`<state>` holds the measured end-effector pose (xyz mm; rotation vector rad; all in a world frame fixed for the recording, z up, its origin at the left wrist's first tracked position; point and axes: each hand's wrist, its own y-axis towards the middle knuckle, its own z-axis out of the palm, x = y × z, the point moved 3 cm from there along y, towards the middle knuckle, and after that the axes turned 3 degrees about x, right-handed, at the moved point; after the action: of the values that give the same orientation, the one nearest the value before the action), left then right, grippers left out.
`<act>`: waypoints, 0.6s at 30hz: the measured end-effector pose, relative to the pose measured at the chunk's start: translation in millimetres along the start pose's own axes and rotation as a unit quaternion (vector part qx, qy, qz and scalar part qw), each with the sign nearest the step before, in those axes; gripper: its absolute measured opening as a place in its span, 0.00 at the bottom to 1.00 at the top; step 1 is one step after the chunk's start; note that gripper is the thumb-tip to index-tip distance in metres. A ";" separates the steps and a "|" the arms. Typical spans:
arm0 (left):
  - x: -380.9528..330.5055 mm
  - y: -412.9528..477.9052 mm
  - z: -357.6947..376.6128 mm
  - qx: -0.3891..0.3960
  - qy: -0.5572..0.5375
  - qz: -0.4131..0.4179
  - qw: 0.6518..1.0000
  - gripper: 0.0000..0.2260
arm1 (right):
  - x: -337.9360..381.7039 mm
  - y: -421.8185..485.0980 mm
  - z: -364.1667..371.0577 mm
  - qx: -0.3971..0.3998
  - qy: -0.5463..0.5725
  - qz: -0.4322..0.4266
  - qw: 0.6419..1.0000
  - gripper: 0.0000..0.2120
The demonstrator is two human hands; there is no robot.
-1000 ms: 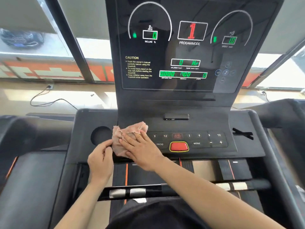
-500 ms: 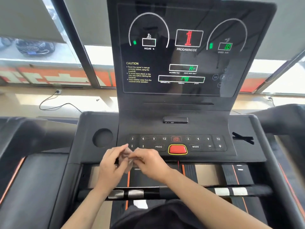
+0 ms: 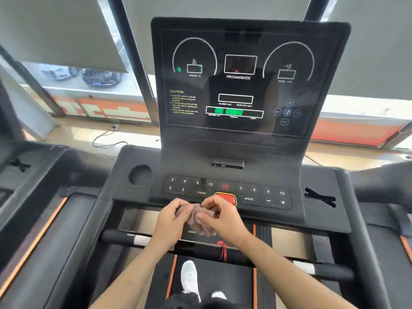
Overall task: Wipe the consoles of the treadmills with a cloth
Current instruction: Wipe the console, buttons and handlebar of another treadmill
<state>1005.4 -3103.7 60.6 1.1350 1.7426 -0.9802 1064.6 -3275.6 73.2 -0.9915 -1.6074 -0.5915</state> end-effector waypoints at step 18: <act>37.2 -109.5 14.7 0.052 -0.104 -0.044 0.992 0.26 | -15.3 -57.9 33.0 0.041 -0.019 0.023 0.999 0.05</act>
<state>895.7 -3137.6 39.9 0.9890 1.6009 -1.2103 998.8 -3284.2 56.6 -0.9813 -1.6248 -0.4735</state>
